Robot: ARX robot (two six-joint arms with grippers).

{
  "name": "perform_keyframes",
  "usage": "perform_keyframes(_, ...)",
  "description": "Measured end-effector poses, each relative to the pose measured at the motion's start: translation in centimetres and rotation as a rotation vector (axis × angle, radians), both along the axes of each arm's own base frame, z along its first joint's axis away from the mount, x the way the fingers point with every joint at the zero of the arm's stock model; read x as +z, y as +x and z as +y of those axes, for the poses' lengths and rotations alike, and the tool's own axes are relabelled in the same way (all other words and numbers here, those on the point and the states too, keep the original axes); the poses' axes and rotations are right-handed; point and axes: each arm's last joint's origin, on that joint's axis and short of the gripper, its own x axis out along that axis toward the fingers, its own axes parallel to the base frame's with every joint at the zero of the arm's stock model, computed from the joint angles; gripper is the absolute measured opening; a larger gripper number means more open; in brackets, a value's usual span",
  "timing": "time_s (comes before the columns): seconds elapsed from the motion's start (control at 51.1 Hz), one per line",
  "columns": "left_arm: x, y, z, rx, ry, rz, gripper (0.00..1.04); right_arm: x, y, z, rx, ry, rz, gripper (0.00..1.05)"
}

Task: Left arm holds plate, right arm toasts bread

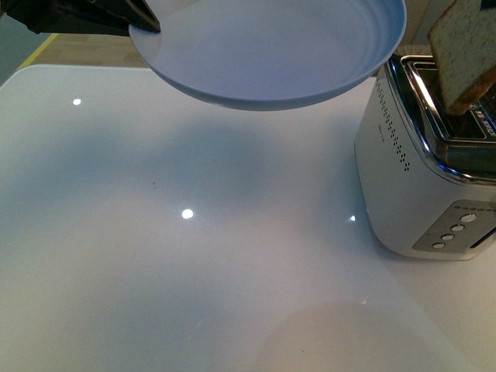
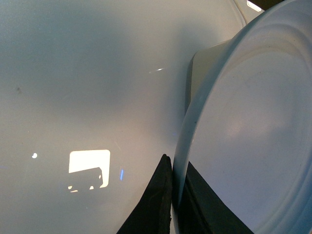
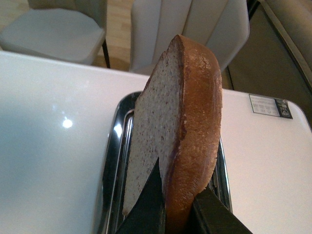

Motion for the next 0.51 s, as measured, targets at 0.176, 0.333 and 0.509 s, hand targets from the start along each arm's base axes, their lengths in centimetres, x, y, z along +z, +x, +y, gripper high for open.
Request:
perform_keyframes(0.176, -0.3, -0.1, 0.0, -0.001, 0.000, 0.006, 0.03, -1.9, 0.5, 0.1, -0.020, -0.050, 0.038, 0.03)
perform_keyframes(0.333, -0.4, -0.1, 0.1, -0.001, -0.001, 0.008, 0.03, -2.4, 0.2, 0.0, -0.036, -0.074, 0.086, 0.03)
perform_keyframes(0.509, -0.4, -0.1, 0.0, -0.002, -0.002, 0.005, 0.03, -2.8, 0.0, -0.1, -0.039, -0.083, 0.108, 0.03)
